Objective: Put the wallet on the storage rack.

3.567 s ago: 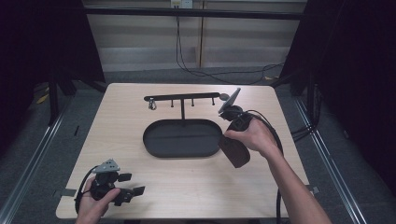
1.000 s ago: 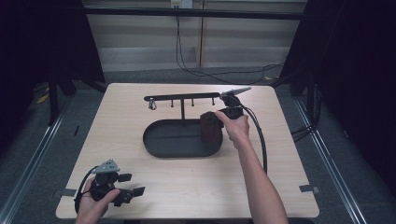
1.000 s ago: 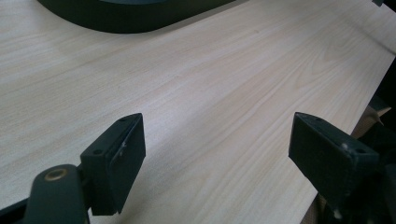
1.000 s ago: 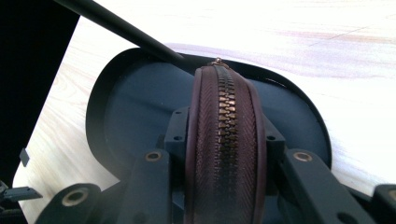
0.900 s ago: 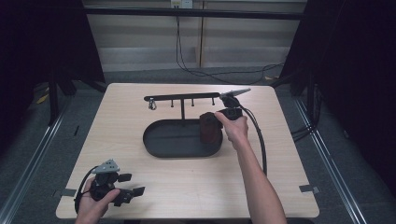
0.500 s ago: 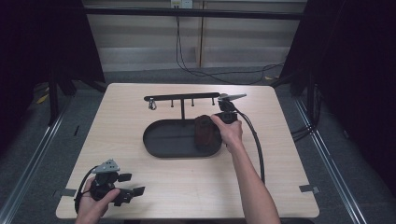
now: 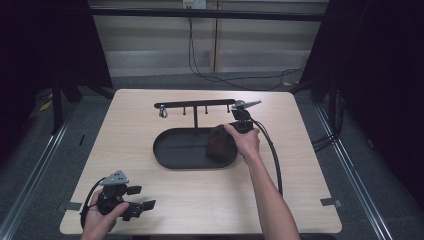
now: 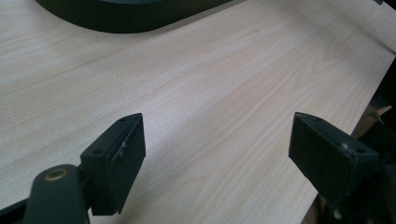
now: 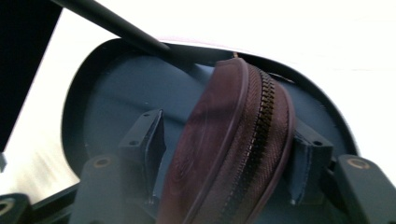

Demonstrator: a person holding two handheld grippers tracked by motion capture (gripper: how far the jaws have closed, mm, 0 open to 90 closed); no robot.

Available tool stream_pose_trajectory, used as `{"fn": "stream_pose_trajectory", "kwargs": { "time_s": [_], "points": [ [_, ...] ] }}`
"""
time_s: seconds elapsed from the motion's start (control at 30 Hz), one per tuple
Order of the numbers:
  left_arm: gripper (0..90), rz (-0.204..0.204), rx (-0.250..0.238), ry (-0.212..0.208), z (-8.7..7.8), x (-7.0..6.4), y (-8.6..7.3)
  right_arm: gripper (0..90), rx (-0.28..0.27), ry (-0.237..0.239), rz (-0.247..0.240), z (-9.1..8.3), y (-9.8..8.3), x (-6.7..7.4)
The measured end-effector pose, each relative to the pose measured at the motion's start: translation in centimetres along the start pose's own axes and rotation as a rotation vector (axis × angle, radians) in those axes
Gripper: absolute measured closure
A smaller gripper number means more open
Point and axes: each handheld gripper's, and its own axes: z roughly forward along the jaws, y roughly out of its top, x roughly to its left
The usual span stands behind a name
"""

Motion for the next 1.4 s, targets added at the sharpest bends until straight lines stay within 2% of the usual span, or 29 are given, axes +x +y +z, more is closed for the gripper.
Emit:
{"fn": "stream_pose_trajectory", "kwargs": {
  "time_s": [0.27, 0.63, 0.93, 1.1, 1.4],
  "points": [
    [18.9, 0.001, 0.004, -0.004, 0.0, 0.0, 0.0, 31.4, -0.03, -0.075, 0.0, -1.8, 0.2, -0.7],
    [18.8, 0.003, 0.005, -0.004, 0.0, 0.0, 0.0, 32.1, -0.07, -0.054, -0.032, -3.2, -0.2, -0.7],
    [18.8, -0.004, -0.002, 0.003, 0.0, 0.1, 0.1, 26.6, -0.119, -0.035, -0.095, -4.3, -1.3, -0.5],
    [18.8, -0.01, -0.007, 0.01, -0.1, 0.3, 0.0, 20.6, -0.135, -0.045, -0.125, -5.2, -2.1, -0.3],
    [18.8, -0.014, -0.007, 0.016, -0.2, 0.3, 0.0, 18.1, -0.178, -0.043, -0.162, -7.0, -3.8, -0.5]
  ]
}}
